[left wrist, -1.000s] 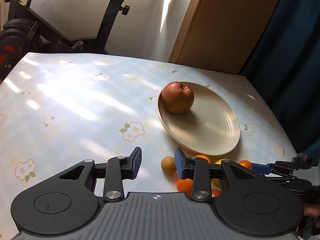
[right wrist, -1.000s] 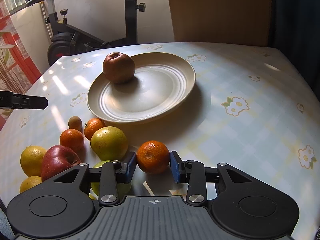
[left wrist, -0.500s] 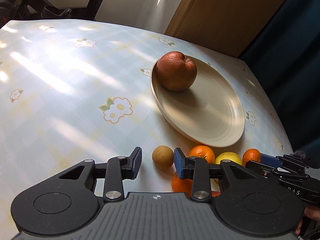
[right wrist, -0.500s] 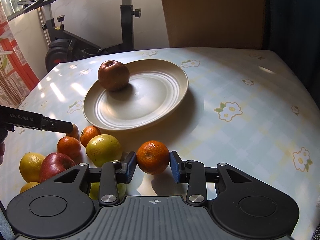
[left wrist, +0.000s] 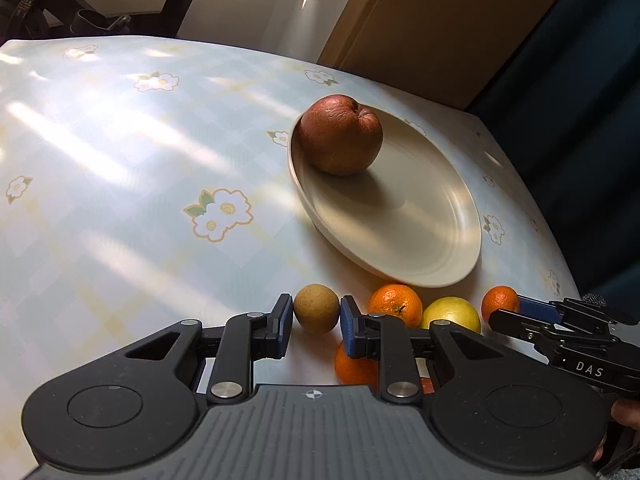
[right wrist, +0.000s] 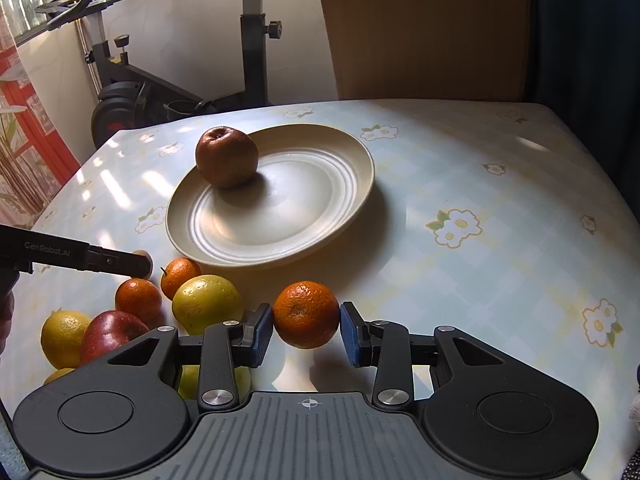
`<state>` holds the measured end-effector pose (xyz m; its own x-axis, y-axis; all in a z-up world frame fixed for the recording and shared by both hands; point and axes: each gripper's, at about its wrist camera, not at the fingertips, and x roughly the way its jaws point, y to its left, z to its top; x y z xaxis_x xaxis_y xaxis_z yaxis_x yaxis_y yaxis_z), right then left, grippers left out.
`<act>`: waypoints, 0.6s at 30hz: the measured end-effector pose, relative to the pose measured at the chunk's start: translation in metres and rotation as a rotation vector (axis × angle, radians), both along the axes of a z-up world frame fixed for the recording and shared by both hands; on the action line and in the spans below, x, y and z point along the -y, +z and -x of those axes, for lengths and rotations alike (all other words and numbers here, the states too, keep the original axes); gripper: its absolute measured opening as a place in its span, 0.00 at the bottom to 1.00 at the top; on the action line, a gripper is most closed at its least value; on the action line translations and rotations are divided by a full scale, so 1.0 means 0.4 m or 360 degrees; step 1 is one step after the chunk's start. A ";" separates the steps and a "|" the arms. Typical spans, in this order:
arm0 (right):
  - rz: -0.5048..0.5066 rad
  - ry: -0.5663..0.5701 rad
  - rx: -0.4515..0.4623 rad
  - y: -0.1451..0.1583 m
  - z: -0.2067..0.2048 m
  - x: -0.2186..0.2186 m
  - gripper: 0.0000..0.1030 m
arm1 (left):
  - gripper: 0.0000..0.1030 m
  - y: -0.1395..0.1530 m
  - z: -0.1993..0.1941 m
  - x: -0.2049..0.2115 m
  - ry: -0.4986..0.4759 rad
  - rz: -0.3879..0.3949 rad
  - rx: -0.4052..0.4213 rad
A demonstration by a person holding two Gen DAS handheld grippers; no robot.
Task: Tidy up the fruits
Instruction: 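Carry both fruits onto the plate beside the apple and open both grippers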
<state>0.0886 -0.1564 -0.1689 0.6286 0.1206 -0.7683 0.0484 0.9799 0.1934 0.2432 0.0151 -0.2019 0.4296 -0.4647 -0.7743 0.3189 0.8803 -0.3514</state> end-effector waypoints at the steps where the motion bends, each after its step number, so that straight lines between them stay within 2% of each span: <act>1: 0.0000 0.0001 0.0007 0.004 -0.002 0.002 0.33 | 0.26 0.008 0.001 -0.001 -0.0002 -0.0004 0.0019; 9: 0.0017 0.0047 0.0066 0.041 -0.036 0.014 0.33 | 0.26 0.087 -0.012 0.017 -0.0045 -0.0058 0.0213; 14: 0.0070 0.0127 0.0102 0.062 -0.085 0.021 0.33 | 0.26 0.111 -0.054 0.050 -0.0081 -0.0104 0.0275; 18: 0.0122 0.0194 0.0105 0.063 -0.152 0.030 0.33 | 0.26 0.102 -0.090 0.082 -0.0130 -0.0163 0.0282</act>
